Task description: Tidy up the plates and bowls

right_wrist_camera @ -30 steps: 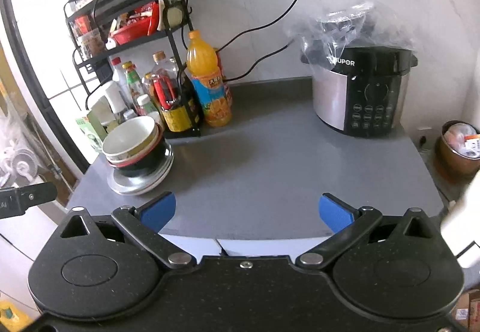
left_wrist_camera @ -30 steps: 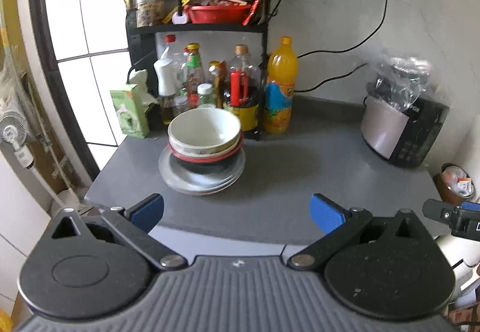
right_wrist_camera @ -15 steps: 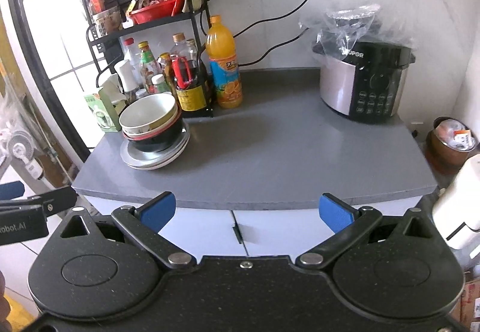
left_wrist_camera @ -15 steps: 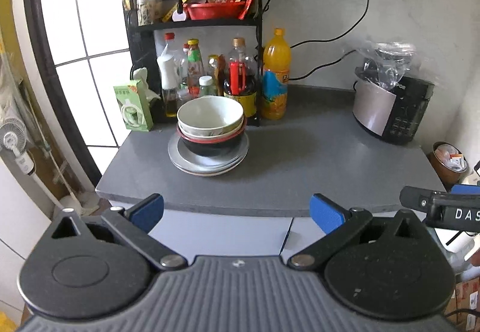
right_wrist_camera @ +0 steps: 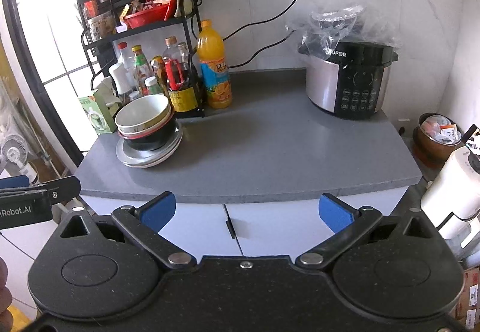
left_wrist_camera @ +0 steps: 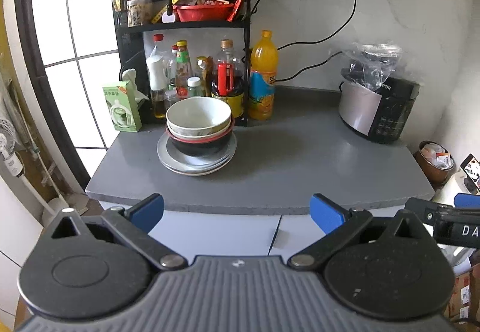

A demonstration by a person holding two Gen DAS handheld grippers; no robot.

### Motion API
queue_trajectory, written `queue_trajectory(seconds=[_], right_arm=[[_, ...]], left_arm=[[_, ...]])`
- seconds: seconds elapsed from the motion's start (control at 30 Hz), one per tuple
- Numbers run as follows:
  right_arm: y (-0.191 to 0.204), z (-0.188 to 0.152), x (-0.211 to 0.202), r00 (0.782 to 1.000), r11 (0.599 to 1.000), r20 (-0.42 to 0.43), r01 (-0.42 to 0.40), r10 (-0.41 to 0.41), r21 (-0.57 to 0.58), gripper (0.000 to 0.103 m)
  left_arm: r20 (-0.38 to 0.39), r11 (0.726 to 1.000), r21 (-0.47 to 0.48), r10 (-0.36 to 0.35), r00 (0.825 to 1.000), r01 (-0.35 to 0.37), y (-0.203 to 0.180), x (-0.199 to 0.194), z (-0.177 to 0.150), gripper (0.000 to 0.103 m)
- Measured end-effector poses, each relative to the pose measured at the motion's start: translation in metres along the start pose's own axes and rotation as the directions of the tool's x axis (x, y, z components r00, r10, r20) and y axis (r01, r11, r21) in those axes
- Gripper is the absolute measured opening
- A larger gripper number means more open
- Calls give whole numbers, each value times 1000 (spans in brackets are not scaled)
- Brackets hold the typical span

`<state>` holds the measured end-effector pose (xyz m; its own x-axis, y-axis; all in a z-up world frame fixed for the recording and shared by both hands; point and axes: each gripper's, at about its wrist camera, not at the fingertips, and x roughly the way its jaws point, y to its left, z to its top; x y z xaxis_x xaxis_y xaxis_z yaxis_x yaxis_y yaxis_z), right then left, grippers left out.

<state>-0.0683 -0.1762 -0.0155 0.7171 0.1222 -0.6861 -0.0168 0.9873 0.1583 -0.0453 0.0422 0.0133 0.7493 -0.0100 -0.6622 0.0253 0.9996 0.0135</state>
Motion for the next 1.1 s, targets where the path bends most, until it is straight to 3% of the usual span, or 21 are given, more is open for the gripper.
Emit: queue_trajectory(seconds=[1.1], right_arm=[[10, -2, 5, 1000, 1000, -1, -8, 8, -1, 103]], left_arm=[[-1, 1000, 15, -8, 1000, 8, 7, 1, 1, 103]])
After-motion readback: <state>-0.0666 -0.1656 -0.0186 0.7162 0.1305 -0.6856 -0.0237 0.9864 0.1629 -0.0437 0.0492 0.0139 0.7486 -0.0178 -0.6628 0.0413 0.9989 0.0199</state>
